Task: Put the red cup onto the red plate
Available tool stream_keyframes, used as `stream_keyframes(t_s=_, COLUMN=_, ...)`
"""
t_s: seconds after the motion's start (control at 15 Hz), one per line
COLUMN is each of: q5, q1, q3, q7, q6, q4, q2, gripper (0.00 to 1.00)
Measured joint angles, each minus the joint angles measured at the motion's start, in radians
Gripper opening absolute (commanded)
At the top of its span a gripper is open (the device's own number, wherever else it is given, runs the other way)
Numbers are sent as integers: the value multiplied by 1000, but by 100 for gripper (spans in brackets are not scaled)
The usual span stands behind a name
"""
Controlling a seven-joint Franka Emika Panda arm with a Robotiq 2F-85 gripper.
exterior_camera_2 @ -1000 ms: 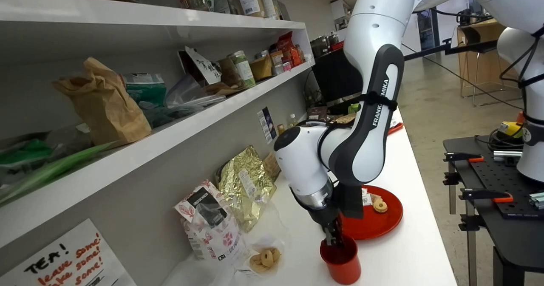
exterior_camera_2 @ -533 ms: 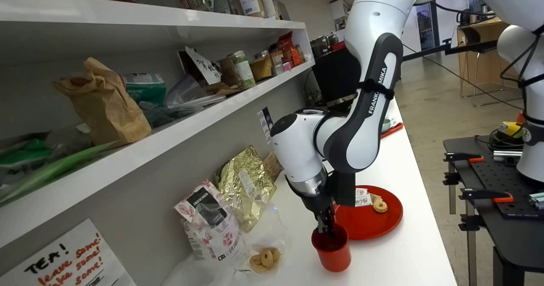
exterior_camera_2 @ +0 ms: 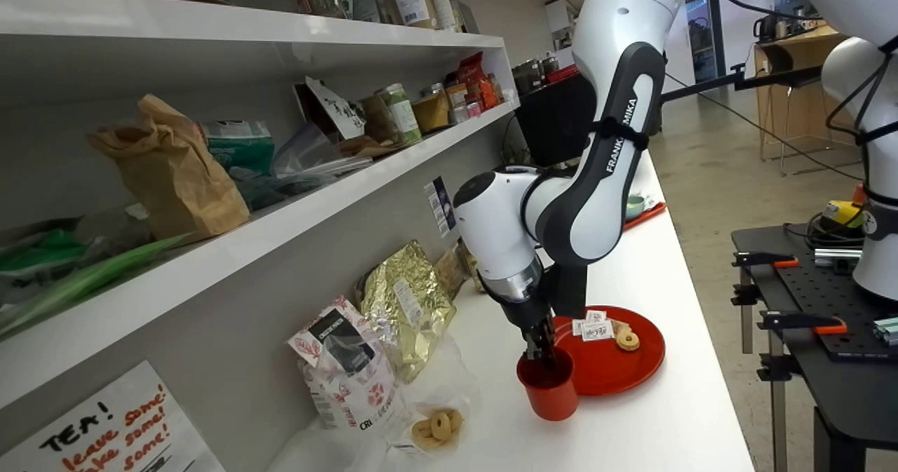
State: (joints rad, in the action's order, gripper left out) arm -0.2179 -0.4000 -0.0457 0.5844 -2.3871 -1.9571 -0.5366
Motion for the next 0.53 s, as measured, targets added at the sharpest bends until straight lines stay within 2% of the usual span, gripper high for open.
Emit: stream_keyframes(t_s=0.53, q5=-6, q1=29, q3=29, q7=0, q6=-11, q4=-56, q2=23, gripper=2)
